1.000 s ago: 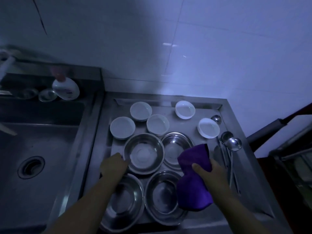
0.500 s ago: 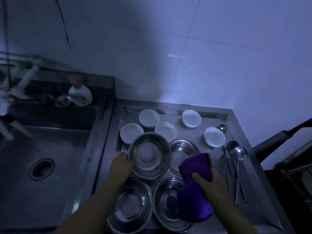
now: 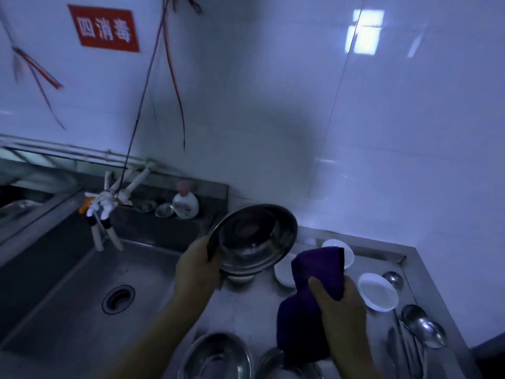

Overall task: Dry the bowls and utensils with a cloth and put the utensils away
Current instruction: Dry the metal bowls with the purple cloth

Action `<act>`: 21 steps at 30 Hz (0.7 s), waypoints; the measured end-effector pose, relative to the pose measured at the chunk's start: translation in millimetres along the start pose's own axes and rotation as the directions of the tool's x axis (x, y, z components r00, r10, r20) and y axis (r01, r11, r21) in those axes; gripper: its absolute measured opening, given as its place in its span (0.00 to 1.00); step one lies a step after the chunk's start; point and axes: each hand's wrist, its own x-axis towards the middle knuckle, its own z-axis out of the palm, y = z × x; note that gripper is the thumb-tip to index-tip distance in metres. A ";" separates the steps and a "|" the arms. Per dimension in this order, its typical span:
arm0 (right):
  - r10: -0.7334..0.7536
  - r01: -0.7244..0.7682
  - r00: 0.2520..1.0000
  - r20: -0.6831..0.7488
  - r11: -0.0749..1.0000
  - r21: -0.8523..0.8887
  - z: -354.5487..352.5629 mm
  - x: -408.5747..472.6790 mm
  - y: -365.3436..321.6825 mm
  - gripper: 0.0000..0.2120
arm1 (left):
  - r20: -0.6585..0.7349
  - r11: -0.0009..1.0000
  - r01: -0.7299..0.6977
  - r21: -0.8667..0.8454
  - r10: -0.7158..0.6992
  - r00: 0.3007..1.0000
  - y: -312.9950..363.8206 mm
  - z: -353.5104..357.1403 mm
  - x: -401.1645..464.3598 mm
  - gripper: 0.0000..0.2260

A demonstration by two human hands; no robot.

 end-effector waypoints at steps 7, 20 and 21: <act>-0.659 0.644 0.736 -0.152 0.752 -0.141 30.0 -7.2 -52.2 0.09 | -0.131 0.996 0.018 -0.091 -0.030 0.991 46.6 -6.0 -17.1 0.03; -0.745 0.843 0.532 0.402 0.426 -0.327 61.7 -46.4 -59.9 0.27 | 0.124 0.785 0.203 -0.585 -0.161 0.979 74.6 -21.3 -32.3 0.12; -0.751 0.853 0.515 0.414 0.402 -0.332 61.9 -46.7 -63.5 0.27 | 0.143 0.773 0.205 -0.600 -0.149 0.978 74.6 -26.0 -30.9 0.12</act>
